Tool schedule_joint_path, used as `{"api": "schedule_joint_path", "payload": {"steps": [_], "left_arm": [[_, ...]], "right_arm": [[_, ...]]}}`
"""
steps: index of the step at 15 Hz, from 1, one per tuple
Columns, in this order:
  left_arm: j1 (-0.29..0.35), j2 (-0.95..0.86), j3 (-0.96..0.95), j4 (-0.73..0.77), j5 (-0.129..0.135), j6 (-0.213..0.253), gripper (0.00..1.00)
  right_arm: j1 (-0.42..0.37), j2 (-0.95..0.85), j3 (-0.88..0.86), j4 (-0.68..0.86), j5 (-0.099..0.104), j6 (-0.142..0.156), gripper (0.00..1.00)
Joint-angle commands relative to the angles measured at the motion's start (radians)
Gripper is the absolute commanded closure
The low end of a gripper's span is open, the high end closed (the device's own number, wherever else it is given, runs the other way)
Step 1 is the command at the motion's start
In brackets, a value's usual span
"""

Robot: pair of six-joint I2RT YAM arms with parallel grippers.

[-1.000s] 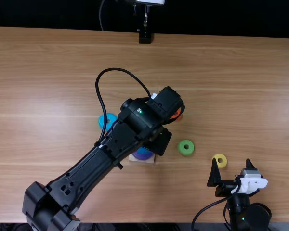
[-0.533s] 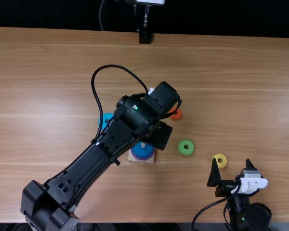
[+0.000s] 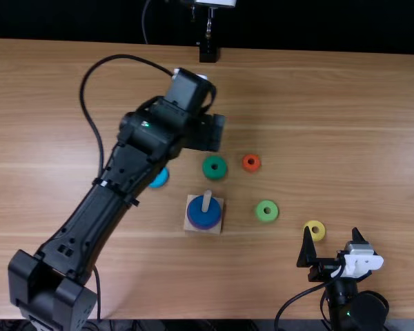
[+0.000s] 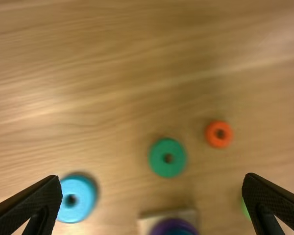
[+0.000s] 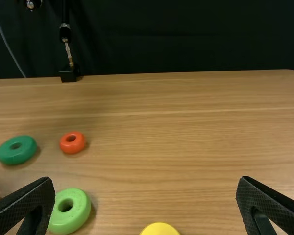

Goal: Build the Hanoi tower: stack the rings onto the peg from bottom to top in this color order: purple, dark blue, light blue, dark green, light green, yellow, orange.

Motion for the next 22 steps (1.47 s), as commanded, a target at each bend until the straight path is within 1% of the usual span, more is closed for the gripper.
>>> {"api": "schedule_joint_path", "payload": {"steps": [1,2,3,5,6,7,8,11,12,14,22], "left_arm": [[0.063,-0.037,-0.110,-0.010,-0.007,0.009,0.00],[0.104,-0.063,-0.172,-0.005,0.002,0.018,0.00],[0.129,-0.071,-0.248,0.051,0.004,0.084,0.00],[0.144,-0.074,-0.406,0.240,0.010,0.340,0.00],[0.149,-0.074,-0.466,0.323,0.026,0.429,0.00],[0.149,-0.072,-0.506,0.378,0.065,0.464,0.00],[0.147,-0.071,-0.526,0.395,0.100,0.464,0.00],[0.141,-0.066,-0.566,0.384,0.100,0.464,0.00],[0.141,-0.060,-0.574,0.386,0.105,0.464,0.00],[0.143,-0.049,-0.575,0.386,0.107,0.464,0.00],[0.144,0.011,-0.589,0.378,0.107,0.464,0.00]], "right_arm": [[-0.006,-0.012,-0.042,-0.064,0.011,-0.006,0.00],[-0.006,-0.012,-0.042,-0.064,0.011,-0.006,0.00],[-0.002,-0.012,-0.042,-0.064,0.011,-0.006,0.00],[-0.002,-0.012,-0.042,-0.064,0.011,-0.006,0.00],[-0.002,-0.012,-0.042,-0.064,0.011,-0.006,0.00],[-0.006,-0.012,-0.042,-0.064,0.011,-0.006,0.00],[-0.006,-0.012,-0.042,-0.064,0.011,-0.006,0.00],[-0.002,-0.012,-0.042,-0.064,0.011,-0.006,0.00],[-0.006,-0.012,-0.042,-0.064,0.011,-0.006,0.00],[-0.002,-0.012,-0.042,-0.064,0.011,-0.006,0.00],[-0.002,-0.012,-0.042,-0.064,0.011,-0.006,0.00]]}}
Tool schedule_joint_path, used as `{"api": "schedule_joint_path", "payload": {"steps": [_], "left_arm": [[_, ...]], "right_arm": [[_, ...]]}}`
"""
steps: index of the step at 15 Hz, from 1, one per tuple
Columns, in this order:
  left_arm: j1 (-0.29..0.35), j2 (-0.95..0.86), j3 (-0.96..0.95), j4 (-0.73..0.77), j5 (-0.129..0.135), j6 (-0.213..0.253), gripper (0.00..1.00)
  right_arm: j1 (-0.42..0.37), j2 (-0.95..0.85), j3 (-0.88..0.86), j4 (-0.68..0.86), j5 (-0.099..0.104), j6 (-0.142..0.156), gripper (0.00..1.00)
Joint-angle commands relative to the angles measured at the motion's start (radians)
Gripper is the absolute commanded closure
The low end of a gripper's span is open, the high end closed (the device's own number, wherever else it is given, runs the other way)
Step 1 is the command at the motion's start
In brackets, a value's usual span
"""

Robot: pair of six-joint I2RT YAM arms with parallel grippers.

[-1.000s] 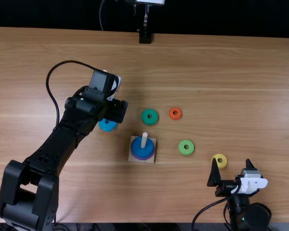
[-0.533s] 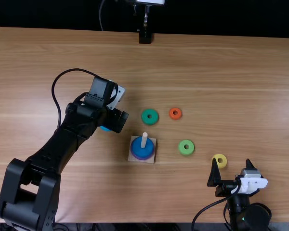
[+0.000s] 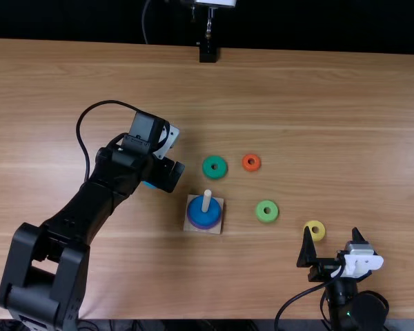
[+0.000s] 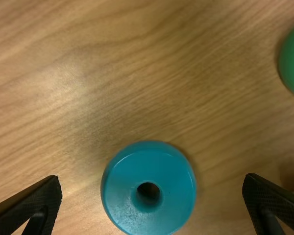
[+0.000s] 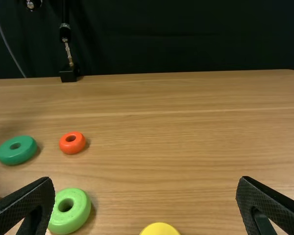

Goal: Build the Hanoi tower: stack the rings onto the peg from bottom to top in this color order: purple, dark blue, light blue, dark green, light green, yellow, orange.

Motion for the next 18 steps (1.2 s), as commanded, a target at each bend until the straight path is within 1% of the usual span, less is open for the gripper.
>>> {"api": "schedule_joint_path", "payload": {"steps": [1,8,10,18], "left_arm": [[-0.004,0.039,-0.023,0.000,0.008,0.015,0.00],[-0.003,0.056,-0.028,-0.032,0.008,0.015,0.00],[-0.003,0.072,-0.028,-0.072,0.008,0.015,0.00],[-0.001,0.087,-0.019,-0.074,0.008,0.017,0.00]], "right_arm": [[-0.006,-0.012,-0.042,-0.064,0.011,-0.006,0.00],[-0.006,-0.012,-0.042,-0.064,0.011,-0.006,0.00],[-0.002,-0.012,-0.042,-0.064,0.011,-0.006,0.00],[-0.002,-0.012,-0.042,-0.064,0.011,-0.006,0.00]]}}
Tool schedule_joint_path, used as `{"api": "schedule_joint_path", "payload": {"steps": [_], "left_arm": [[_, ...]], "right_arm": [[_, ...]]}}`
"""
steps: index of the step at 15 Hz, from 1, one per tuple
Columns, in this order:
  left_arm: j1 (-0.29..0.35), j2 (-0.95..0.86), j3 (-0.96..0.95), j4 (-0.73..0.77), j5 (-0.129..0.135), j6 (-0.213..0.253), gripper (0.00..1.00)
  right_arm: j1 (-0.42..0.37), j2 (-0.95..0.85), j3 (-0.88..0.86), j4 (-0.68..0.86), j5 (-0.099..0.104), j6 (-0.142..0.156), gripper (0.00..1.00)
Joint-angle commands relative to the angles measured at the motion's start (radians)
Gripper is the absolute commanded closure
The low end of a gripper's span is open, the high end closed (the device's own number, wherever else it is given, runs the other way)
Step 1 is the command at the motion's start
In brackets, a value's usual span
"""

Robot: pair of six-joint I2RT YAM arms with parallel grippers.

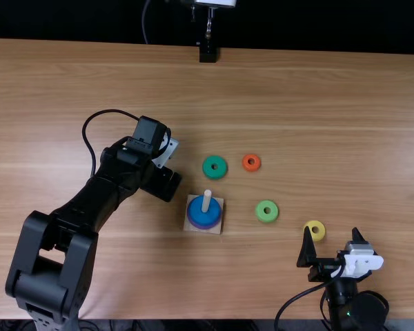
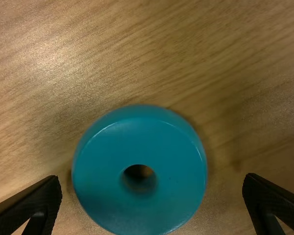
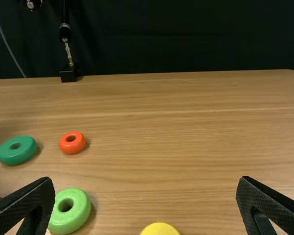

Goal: Build the Hanoi tower: stack the rings onto the peg from bottom to top in this color order: purple, dark blue, light blue, dark green, light green, yellow, orange.

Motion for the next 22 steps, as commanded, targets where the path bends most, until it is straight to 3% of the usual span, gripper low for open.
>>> {"api": "schedule_joint_path", "payload": {"steps": [1,11,12,13,14,20,22], "left_arm": [[-0.001,0.028,-0.017,-0.001,0.008,0.016,0.00],[-0.003,0.055,-0.002,0.010,0.010,0.023,0.00],[-0.004,0.055,-0.003,0.010,0.010,0.023,0.26],[-0.004,0.055,-0.003,0.010,0.010,0.023,0.74],[-0.006,0.055,-0.003,0.011,0.010,0.025,1.00],[-0.009,0.046,0.027,-0.003,0.010,0.014,1.00],[-0.009,0.029,0.089,-0.071,0.010,0.010,1.00]], "right_arm": [[-0.002,-0.012,-0.042,-0.064,0.010,-0.006,0.00],[-0.006,-0.012,-0.042,-0.064,0.010,-0.006,0.00],[-0.002,-0.012,-0.042,-0.064,0.010,-0.006,0.00],[-0.002,-0.012,-0.042,-0.064,0.010,-0.006,0.00],[-0.006,-0.012,-0.042,-0.064,0.010,-0.006,0.00],[-0.006,-0.012,-0.042,-0.064,0.010,-0.006,0.00],[-0.002,-0.012,-0.042,-0.064,0.010,-0.006,0.00]]}}
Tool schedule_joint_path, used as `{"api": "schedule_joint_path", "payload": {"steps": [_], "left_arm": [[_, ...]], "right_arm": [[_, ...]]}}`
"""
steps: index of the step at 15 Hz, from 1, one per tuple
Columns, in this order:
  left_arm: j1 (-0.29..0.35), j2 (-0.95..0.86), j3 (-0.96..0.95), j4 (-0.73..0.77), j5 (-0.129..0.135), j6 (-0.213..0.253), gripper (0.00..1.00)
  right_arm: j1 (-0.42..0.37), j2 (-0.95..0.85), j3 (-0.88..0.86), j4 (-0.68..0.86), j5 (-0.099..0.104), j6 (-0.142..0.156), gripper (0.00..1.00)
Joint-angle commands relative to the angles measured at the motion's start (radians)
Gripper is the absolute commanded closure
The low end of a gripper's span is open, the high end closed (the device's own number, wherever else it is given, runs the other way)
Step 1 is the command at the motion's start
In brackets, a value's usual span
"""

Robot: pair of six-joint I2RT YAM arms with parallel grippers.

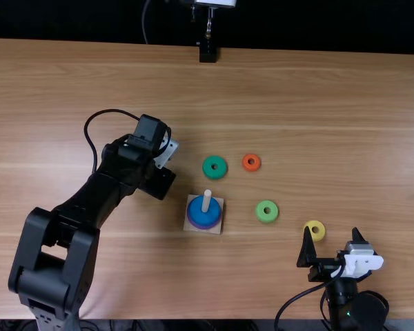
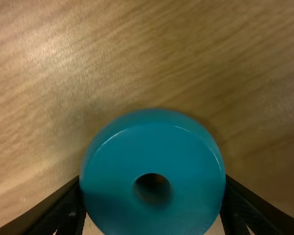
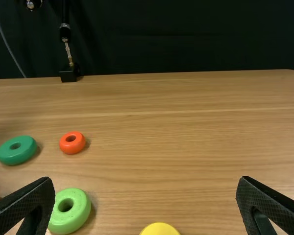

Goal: Build the Hanoi tower: stack the rings onto the peg from bottom to top in this color order: purple, dark blue, light blue, dark green, light green, yellow, orange.

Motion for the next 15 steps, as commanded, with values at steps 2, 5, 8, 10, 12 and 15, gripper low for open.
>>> {"api": "schedule_joint_path", "payload": {"steps": [2,5,8,10,12,15], "left_arm": [[-0.017,-0.053,0.137,-0.166,0.010,-0.010,1.00],[-0.046,-0.060,0.292,-0.447,0.010,-0.097,1.00],[-0.096,-0.091,0.412,-0.560,0.010,-0.135,1.00],[-0.124,-0.100,0.493,-0.620,0.008,-0.167,1.00],[-0.141,-0.119,0.540,-0.652,0.006,-0.227,1.00],[-0.181,-0.149,0.573,-0.685,0.005,-0.240,1.00]], "right_arm": [[-0.006,-0.012,-0.042,-0.064,0.011,-0.006,0.00],[-0.006,-0.012,-0.042,-0.064,0.011,-0.006,0.00],[-0.006,-0.012,-0.042,-0.064,0.011,-0.006,0.00],[-0.002,-0.012,-0.042,-0.064,0.011,-0.006,0.00],[-0.002,-0.012,-0.042,-0.064,0.011,-0.006,0.00],[-0.002,-0.012,-0.042,-0.064,0.011,-0.006,0.00]]}}
